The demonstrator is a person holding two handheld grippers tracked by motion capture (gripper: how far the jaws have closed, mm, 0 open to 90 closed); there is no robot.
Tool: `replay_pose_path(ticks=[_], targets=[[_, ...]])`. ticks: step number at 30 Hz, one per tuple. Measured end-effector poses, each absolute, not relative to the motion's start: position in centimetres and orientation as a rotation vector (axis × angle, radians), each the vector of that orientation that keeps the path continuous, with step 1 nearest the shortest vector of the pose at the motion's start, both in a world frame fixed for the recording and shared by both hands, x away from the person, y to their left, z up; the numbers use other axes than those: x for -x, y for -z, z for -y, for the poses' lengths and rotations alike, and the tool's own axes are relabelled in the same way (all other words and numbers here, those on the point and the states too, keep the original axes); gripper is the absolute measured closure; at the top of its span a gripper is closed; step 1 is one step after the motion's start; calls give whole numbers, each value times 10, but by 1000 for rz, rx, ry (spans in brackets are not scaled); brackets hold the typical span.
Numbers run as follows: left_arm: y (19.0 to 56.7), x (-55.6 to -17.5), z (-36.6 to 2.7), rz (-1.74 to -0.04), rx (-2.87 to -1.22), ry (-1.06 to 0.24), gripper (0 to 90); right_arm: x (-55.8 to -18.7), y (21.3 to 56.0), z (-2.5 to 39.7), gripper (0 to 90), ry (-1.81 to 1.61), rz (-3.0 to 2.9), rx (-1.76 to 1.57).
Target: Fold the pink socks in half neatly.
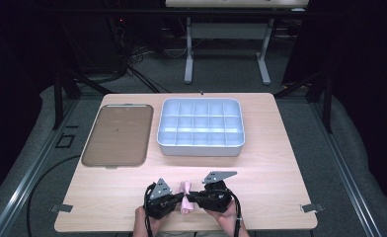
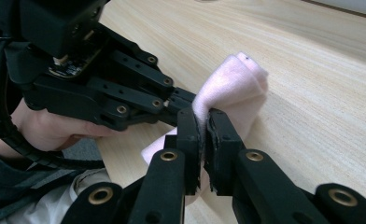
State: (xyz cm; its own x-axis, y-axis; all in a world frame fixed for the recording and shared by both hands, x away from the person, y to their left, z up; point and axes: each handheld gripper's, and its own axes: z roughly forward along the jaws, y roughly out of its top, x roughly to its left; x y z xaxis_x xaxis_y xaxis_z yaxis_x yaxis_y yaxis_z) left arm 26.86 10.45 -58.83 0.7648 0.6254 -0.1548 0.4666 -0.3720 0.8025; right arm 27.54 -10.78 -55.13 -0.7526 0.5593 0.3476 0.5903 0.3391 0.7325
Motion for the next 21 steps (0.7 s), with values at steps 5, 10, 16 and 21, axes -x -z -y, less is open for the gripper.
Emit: replay_pose_path(ticks=[5,10,16,21], targets=[[588,-273,-102,-807,-2040,-191,897,-276,552,110,849,1402,2560,1112],[588,-275,-103,-817,-2036,-162,897,-281,556,107,848,1377,2547,1103],[586,-275,-109,-822,-1994,-117,894,-280,556,110,848,1389,2541,1114],[582,-269,-115,-824,-1980,-128,884,-278,555,116,848,1414,2523,1128]])
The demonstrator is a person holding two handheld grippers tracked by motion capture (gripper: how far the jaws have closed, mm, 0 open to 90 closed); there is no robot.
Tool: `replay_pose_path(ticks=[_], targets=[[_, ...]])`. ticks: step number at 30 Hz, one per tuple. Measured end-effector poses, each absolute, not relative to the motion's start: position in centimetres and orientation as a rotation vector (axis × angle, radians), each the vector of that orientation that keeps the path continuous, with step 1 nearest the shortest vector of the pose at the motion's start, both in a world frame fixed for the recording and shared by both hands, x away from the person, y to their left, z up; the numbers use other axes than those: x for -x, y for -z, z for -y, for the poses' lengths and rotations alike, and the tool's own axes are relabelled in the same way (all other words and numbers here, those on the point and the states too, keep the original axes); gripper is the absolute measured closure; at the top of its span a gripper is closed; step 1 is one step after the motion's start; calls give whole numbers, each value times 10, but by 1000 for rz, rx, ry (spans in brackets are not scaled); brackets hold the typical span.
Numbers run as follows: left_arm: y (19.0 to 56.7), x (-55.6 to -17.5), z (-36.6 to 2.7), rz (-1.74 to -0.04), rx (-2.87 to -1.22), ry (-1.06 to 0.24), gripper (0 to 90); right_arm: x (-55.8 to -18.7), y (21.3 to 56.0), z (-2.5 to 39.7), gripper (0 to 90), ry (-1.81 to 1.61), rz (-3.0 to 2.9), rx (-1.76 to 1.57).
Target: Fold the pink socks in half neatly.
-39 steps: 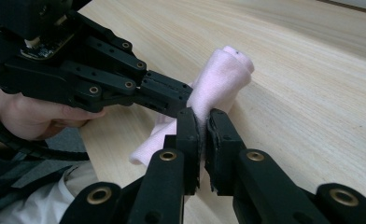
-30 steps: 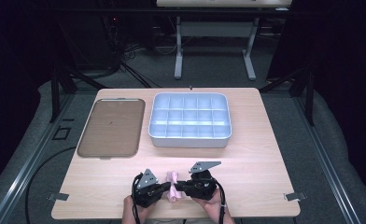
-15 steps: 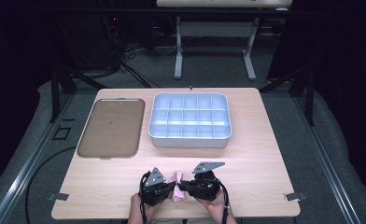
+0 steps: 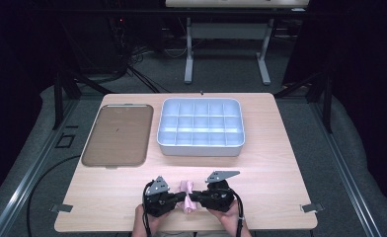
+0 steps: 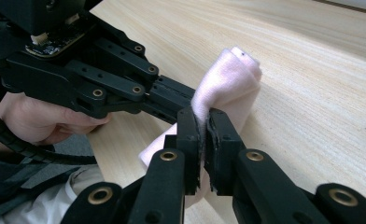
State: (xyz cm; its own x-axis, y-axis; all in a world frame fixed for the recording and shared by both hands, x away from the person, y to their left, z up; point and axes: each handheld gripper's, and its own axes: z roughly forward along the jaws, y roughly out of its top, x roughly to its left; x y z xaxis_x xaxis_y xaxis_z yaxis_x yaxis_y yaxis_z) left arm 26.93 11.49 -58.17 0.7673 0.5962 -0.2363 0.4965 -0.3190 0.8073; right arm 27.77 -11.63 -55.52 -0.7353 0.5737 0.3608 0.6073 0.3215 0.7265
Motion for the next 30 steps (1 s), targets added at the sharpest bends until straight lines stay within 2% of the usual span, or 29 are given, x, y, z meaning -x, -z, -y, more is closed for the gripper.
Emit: replay_pose_path(ticks=[7,16,30], targets=[[581,-264,-128,-853,-1995,-176,868,-275,555,121,848,1411,2532,1141],[588,-268,-120,-858,-2061,-189,894,-276,553,112,846,1391,2568,1110],[590,-272,-121,-890,-2047,-140,894,-294,560,92,835,1286,2615,1108]])
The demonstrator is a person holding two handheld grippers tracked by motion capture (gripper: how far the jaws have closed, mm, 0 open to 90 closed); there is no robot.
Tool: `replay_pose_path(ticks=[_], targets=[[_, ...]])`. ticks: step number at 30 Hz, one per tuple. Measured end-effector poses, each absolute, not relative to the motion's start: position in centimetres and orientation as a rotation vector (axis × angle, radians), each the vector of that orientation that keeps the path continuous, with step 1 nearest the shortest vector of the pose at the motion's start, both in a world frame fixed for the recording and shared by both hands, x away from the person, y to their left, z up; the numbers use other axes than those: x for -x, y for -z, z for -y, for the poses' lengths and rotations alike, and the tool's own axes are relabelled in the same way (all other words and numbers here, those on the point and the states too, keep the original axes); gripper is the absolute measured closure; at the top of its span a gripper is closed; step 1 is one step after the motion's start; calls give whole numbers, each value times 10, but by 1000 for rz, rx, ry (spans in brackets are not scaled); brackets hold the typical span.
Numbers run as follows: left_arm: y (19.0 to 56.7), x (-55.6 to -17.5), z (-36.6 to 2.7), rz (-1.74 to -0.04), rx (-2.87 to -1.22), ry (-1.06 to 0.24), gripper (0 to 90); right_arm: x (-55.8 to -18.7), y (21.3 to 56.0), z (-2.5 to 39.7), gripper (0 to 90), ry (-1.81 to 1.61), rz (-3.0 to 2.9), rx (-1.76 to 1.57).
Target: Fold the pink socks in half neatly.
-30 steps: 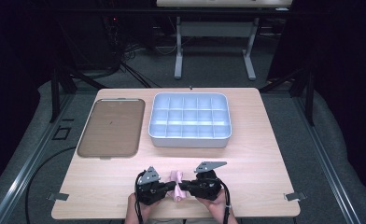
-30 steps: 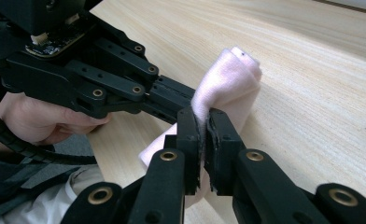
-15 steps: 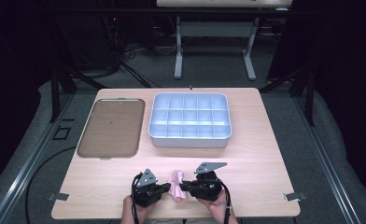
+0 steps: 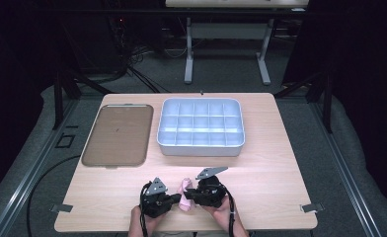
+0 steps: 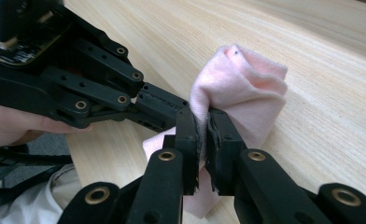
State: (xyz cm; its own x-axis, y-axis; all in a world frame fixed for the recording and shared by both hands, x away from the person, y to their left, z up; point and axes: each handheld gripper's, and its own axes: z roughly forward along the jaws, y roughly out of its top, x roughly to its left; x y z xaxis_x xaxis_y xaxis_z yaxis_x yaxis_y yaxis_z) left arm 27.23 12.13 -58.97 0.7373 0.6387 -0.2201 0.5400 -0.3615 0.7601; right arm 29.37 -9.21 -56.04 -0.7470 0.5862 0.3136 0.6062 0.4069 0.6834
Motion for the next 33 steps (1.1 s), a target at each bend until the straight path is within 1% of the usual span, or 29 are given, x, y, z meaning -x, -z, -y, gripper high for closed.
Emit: replay_pose_path(ticks=[5,9,11,14,17,22,26,33], targets=[[589,-272,-125,-894,-2052,-135,890,-296,563,85,832,1242,2652,1103],[587,-272,-137,-939,-2047,-173,880,-298,566,83,832,1233,2648,1107],[583,-272,-144,-950,-2031,-192,881,-299,566,81,832,1215,2658,1101],[568,-273,-147,-922,-2008,-220,881,-300,566,79,833,1192,2678,1100],[555,-277,-141,-858,-2006,-224,880,-300,565,77,835,1174,2685,1100],[540,-289,-117,-758,-2034,-218,880,-301,565,76,836,1167,2687,1099],[545,-300,-102,-732,-2084,-204,881,-300,566,77,836,1175,2690,1107],[559,-309,-99,-748,-2137,-196,892,-298,568,78,836,1211,2669,1124]])
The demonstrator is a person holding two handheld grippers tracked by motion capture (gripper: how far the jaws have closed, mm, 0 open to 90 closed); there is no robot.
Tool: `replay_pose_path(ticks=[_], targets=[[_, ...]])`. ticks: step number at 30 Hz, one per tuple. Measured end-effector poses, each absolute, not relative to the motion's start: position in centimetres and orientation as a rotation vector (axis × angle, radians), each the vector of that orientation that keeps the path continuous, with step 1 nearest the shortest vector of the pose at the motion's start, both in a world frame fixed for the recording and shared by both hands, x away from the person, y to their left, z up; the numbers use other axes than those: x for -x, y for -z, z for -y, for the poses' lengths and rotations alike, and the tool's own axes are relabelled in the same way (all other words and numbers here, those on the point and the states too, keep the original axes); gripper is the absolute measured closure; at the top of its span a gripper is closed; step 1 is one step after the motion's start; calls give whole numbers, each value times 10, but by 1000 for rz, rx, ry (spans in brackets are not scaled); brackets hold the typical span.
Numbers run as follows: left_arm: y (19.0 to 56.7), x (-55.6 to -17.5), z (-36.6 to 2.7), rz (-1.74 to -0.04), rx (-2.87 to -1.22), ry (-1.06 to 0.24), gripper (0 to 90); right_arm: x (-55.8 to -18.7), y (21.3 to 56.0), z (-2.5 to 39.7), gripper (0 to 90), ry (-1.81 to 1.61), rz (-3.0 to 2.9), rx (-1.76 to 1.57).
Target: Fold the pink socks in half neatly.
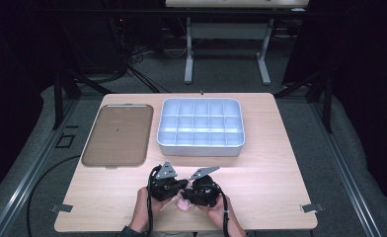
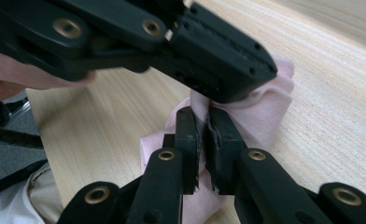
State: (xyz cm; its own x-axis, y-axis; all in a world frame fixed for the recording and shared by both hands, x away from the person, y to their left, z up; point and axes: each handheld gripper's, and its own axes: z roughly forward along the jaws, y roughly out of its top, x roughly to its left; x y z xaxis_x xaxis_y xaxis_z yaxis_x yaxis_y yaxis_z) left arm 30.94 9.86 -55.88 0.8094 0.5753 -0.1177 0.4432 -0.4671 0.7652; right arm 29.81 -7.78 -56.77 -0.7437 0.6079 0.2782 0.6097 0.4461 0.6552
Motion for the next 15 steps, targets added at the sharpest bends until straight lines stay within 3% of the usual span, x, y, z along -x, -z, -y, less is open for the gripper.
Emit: replay_pose_path(ticks=[15], targets=[[568,-308,-102,-769,-2148,-234,898,-281,560,80,760,1195,2738,1081]])
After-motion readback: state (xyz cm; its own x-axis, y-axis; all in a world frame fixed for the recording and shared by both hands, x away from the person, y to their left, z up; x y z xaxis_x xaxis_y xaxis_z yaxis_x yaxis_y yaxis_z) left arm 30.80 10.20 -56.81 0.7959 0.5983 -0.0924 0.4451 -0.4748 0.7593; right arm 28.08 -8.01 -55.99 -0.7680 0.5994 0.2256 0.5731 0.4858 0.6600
